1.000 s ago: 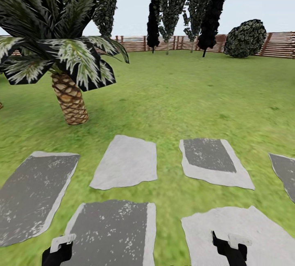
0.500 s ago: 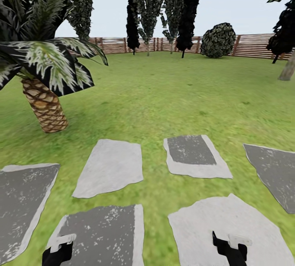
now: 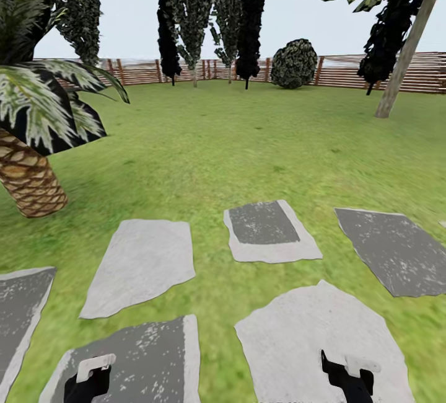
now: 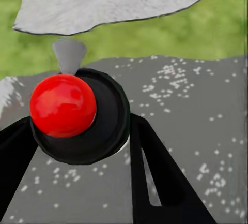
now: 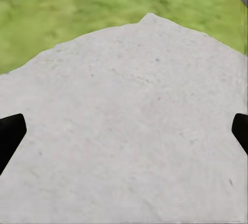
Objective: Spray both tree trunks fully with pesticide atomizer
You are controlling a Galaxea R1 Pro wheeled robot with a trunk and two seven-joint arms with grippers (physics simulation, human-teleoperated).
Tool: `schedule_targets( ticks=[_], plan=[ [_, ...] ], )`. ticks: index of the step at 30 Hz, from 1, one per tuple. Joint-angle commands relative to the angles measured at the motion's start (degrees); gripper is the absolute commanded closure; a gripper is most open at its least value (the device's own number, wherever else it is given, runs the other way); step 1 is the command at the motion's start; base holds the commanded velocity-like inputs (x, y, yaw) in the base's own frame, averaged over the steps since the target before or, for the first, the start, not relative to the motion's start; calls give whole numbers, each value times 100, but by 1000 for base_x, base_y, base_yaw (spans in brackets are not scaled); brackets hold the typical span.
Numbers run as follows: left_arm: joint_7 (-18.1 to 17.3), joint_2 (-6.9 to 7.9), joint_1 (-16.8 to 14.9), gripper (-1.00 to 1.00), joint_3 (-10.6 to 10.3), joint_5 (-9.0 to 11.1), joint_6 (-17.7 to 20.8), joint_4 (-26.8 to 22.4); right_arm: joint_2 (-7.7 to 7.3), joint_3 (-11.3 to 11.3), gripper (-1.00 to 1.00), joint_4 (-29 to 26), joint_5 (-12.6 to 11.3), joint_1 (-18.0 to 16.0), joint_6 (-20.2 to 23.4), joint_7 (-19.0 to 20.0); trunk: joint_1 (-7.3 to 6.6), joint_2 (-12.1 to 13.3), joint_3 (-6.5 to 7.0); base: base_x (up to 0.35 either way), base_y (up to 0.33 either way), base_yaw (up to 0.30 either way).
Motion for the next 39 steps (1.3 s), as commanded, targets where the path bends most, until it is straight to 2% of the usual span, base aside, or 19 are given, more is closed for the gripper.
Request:
schedule_targets(
  ticks=[1,19,31,39],
  plan=[
    [-42,-1,-2,100,26,34,-13,3,1,3,-100,8,1,-5,-19,-12,-1,-2,-2,10,0,-291],
    [-43,-2,-2,100,14,27,-7,2,1,3,-100,8,1,-5,-19,-12,-1,-2,52,276,-54,-291],
    [-43,-7,-2,100,14,32,-13,2,1,1,-100,8,1,-5,-19,-12,-1,-2,87,45,0,-291],
    [-38,-1,-2,100,15,27,-12,-7,1,5,-100,8,1,-5,-19,-12,-1,-2,106,289,0,-291]
  ],
)
